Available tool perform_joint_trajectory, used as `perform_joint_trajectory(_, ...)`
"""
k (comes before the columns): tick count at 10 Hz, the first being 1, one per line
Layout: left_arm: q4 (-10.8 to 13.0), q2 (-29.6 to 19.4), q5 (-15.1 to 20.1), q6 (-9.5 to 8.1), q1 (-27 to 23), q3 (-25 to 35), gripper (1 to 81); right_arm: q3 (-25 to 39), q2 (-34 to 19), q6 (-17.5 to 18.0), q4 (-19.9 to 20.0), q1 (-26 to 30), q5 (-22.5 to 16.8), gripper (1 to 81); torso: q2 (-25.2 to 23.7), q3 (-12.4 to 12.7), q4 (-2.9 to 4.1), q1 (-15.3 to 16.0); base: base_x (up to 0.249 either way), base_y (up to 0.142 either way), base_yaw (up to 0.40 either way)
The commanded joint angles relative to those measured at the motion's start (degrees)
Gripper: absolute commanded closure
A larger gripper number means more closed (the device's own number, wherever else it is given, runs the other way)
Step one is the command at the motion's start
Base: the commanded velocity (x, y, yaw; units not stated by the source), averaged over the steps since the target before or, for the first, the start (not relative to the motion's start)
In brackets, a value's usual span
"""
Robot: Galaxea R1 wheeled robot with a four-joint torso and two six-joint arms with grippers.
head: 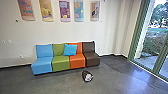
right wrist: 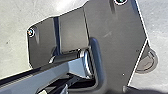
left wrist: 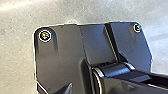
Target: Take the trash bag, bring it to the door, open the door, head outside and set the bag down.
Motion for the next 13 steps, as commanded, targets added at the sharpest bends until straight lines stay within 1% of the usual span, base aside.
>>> perform_joint_trajectory(1,-0.3,0.1,3.1,-0.29,-3.5,0.2,1.0,0.3,-0.1,-0.3,-0.2,2.3,-3.8,1.0,0.0,0.0,0.0,0.0,0.191,-0.064,0.0)
perform_joint_trajectory(3,-0.3,0.1,3.1,-0.29,-3.5,0.2,1.0,0.3,0.0,-0.3,-0.6,2.4,-3.9,1.0,0.0,0.0,0.0,0.0,0.19,-0.063,0.0)
perform_joint_trajectory(13,-0.3,0.4,3.2,-0.38,-3.8,0.2,1.0,0.3,-0.2,-0.3,-0.5,2.1,-3.8,1.0,0.0,0.0,0.0,0.0,0.19,0.0,0.0)
